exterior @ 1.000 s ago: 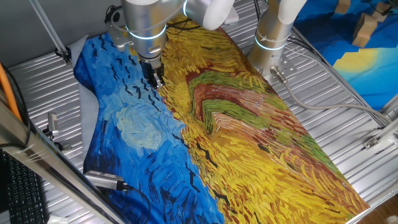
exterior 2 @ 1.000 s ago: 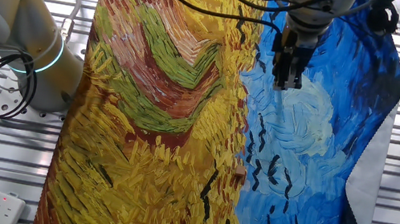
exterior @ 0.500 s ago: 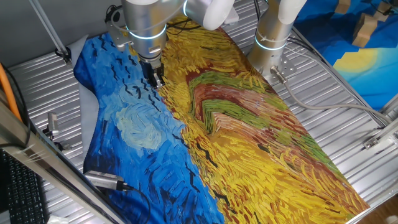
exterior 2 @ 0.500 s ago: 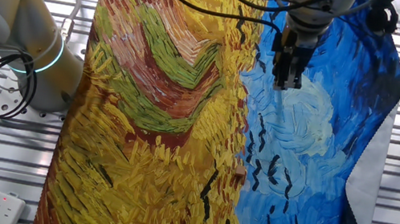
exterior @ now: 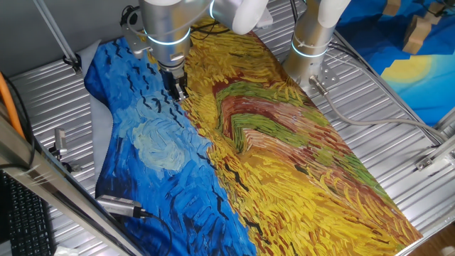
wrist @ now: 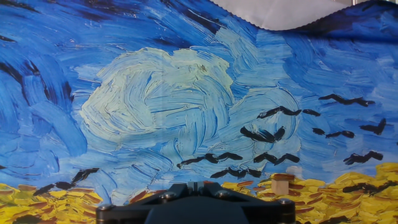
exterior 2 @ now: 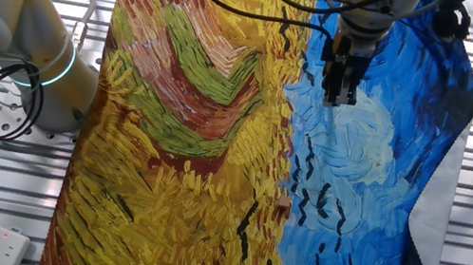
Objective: Pick up the small block on the left and move it to the right
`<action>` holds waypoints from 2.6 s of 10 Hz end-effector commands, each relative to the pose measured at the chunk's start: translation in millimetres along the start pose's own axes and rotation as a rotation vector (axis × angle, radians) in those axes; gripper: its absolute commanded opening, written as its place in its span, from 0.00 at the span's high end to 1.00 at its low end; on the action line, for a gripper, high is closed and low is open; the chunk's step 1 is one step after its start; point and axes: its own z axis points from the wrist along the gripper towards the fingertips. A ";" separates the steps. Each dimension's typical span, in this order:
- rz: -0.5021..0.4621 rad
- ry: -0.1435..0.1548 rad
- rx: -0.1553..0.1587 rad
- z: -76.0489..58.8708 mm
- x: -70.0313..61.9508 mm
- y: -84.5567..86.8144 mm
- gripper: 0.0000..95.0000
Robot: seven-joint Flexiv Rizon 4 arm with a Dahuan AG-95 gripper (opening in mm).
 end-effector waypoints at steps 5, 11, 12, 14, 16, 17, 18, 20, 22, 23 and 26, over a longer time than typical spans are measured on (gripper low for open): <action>0.004 -0.001 0.002 1.4 0.1 0.2 1.00; 0.010 -0.007 0.002 1.4 0.1 0.2 1.00; 0.007 -0.006 0.002 1.8 0.1 0.3 1.00; 0.010 -0.008 0.000 1.8 0.1 0.3 1.00; 0.013 -0.008 0.001 1.8 0.1 0.3 1.00; 0.013 -0.009 0.001 1.8 0.1 0.3 1.00; 0.005 -0.008 0.001 1.8 0.1 0.3 1.00; -0.028 -0.007 0.002 1.7 0.0 0.2 1.00; -0.038 -0.007 0.001 1.2 0.0 0.1 1.00; -0.033 -0.006 0.001 0.9 0.0 0.1 1.00; -0.022 -0.008 -0.001 0.2 -1.2 -0.4 1.00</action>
